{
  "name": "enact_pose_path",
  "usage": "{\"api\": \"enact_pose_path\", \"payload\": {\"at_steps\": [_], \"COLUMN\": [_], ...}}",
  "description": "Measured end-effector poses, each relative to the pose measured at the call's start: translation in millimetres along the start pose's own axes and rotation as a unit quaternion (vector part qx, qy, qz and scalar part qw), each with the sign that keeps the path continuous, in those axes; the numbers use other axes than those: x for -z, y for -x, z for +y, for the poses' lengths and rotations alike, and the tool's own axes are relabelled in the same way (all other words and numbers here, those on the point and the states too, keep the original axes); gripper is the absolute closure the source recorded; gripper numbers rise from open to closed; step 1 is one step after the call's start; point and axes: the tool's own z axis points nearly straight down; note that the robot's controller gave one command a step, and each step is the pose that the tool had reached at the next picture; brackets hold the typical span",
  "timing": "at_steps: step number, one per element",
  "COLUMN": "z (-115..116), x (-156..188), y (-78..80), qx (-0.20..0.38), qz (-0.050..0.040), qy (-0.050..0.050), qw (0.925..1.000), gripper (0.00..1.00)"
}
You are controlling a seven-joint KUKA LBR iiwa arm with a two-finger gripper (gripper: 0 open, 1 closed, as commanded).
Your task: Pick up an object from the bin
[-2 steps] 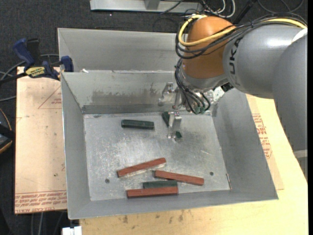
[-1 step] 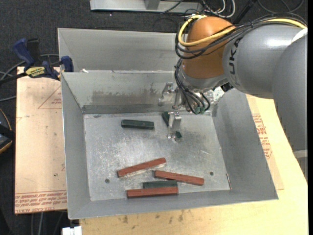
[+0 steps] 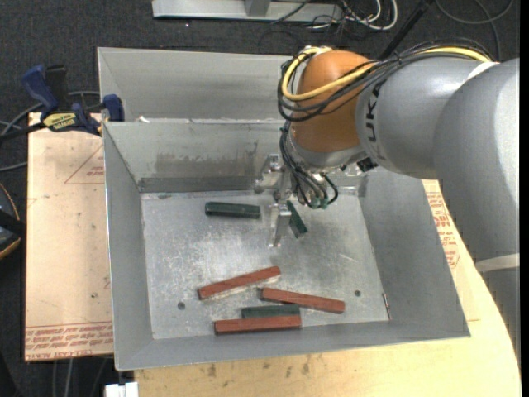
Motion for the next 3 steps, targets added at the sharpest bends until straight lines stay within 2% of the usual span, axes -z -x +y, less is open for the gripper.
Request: {"api": "enact_pose_path", "payload": {"at_steps": [1, 2, 3], "z": [33, 33, 16], "x": [-34, -34, 147], "y": [5.2, 5.2, 5.0], "qx": [0.02, 0.02, 0.039], "qz": [-0.0084, -0.0083, -0.0047], "qy": [0.0, 0.0, -0.001], "qw": [0.9998, 0.9998, 0.9992], "gripper": [1.0, 1.0, 1.0]}}
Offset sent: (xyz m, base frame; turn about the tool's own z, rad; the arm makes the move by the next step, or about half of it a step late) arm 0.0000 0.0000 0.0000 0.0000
